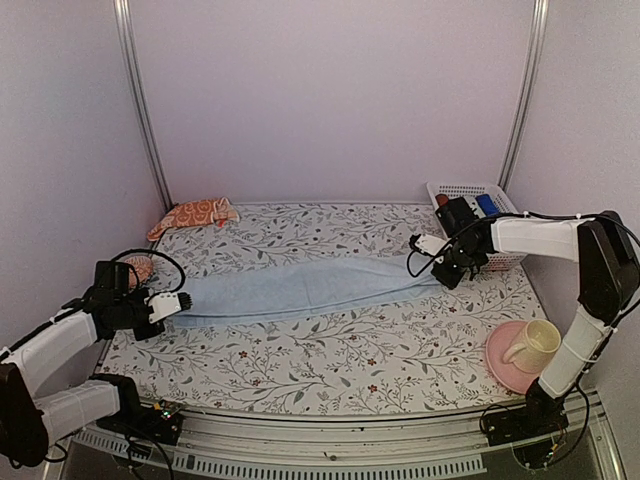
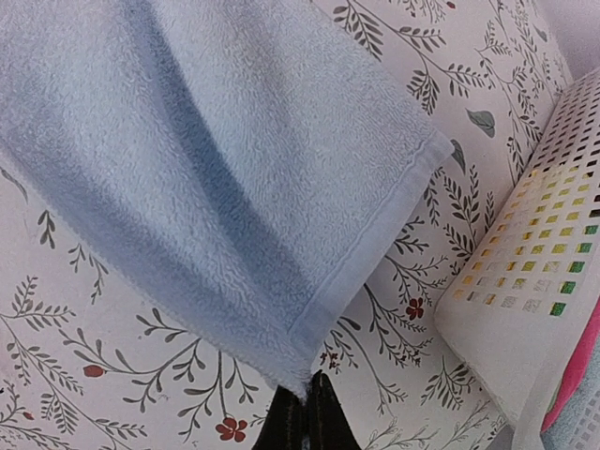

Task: Roll the towels
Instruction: Fold the towel at the center of the board.

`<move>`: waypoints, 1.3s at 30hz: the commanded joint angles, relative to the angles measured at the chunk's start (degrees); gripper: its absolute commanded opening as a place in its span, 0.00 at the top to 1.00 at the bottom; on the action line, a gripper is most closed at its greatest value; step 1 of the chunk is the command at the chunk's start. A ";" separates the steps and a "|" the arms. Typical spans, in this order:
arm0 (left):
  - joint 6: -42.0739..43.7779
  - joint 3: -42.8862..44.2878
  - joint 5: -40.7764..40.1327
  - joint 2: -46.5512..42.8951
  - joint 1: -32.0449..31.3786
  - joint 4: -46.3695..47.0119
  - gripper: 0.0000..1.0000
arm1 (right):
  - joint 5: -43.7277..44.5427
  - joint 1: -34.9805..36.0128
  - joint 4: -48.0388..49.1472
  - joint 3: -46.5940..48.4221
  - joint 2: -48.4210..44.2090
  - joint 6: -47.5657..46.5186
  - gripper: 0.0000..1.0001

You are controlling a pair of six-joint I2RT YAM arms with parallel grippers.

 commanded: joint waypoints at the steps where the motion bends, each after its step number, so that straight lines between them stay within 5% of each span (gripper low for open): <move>1: 1.63 -0.13 0.87 0.05 0.68 -1.62 1.00 | 0.10 0.37 -0.25 -0.13 1.06 -0.46 0.98; 14: -0.97 2.49 2.36 -1.73 1.99 -1.26 1.00 | 0.28 0.71 -0.41 -0.87 -6.25 -0.53 0.98; 39: 4.50 -0.68 5.39 -3.69 5.08 -4.45 1.00 | 0.02 0.79 -0.61 -3.19 -4.15 -2.59 0.98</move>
